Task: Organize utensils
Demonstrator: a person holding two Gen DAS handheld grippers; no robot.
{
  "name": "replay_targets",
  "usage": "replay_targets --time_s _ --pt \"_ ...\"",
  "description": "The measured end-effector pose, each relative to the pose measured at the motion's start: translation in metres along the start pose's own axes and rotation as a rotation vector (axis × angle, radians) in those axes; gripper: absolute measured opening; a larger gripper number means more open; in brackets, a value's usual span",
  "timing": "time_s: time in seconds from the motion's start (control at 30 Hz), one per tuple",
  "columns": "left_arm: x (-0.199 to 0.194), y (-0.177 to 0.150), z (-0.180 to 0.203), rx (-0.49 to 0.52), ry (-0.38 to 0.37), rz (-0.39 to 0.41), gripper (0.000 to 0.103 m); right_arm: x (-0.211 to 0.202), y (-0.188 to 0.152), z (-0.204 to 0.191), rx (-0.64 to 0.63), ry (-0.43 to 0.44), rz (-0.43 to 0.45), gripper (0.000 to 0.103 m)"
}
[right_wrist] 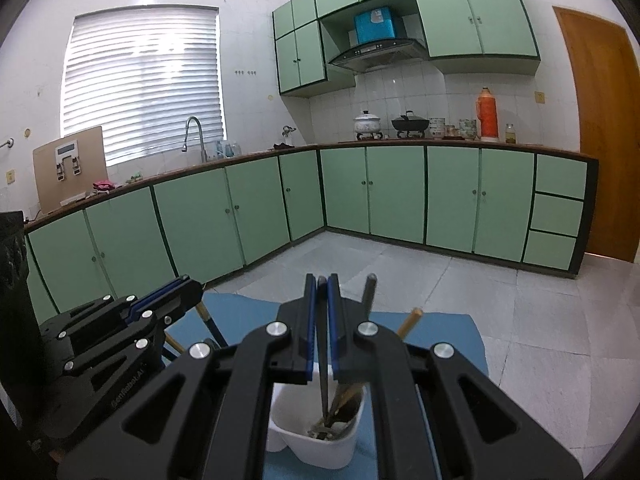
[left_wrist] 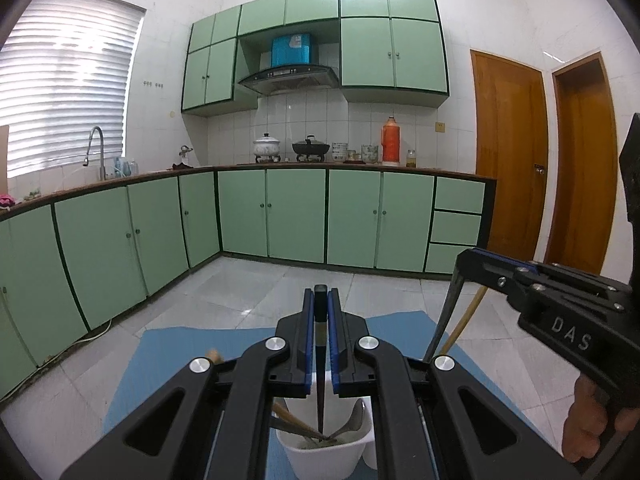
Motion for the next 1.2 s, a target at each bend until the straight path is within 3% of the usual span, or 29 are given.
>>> replay_targets --time_s 0.1,0.17,0.37,0.57,0.9,1.2 --pt "-0.004 0.002 -0.001 -0.006 -0.007 -0.004 0.013 -0.01 0.002 0.003 0.005 -0.01 0.018 0.012" --pt "-0.012 0.005 -0.003 -0.009 -0.004 0.013 0.026 -0.018 0.005 0.006 0.01 -0.014 0.033 0.016" --pt "-0.044 0.017 -0.006 -0.016 -0.013 0.074 0.046 -0.055 0.009 0.013 0.018 -0.044 0.097 0.036" --pt "-0.076 0.016 -0.009 -0.017 -0.001 0.111 0.064 -0.087 -0.003 0.016 0.018 -0.073 0.123 0.049" --pt "-0.12 -0.016 -0.011 -0.007 0.038 0.094 0.077 -0.121 -0.045 0.001 0.008 -0.087 0.088 0.058" --pt "-0.145 -0.057 -0.013 -0.023 0.057 0.032 0.088 -0.143 -0.083 -0.023 -0.005 -0.074 0.035 0.076"
Point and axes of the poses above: each gripper's, at about its wrist camera, not at the fingertips, and x roughly the way its jaws point, z to its right, y to its top, the point moved 4 cm from there along x, roughly the way its jaws point, and after that the axes turned 6 degrees about -x, right-handed, at the moved point
